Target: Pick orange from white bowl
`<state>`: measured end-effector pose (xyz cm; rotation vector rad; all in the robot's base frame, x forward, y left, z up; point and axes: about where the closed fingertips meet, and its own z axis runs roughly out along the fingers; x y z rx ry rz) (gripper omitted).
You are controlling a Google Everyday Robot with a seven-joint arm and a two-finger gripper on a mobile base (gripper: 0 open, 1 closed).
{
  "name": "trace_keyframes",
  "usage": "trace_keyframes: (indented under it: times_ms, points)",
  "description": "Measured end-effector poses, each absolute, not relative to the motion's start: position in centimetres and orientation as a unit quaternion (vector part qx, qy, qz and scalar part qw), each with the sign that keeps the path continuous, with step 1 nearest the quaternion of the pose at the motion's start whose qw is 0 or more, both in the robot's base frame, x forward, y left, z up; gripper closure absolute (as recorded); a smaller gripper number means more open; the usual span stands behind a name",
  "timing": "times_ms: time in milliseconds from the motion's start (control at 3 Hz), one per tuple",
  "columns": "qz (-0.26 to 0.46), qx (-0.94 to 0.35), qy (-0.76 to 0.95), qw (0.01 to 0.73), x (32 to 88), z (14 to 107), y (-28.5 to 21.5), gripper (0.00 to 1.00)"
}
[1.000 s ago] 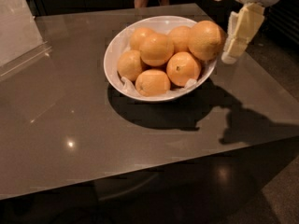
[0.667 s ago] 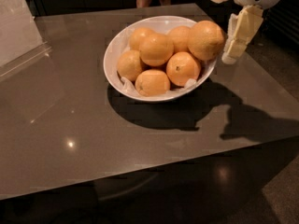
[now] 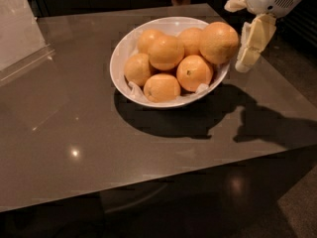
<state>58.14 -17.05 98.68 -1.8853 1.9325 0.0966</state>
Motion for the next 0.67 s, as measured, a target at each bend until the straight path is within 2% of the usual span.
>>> trace_keyframes:
  times_ms: [667]
  points:
    - [0.058, -0.683, 0.696, 0.211, 59.6, 96.65, -16.14, 0.0]
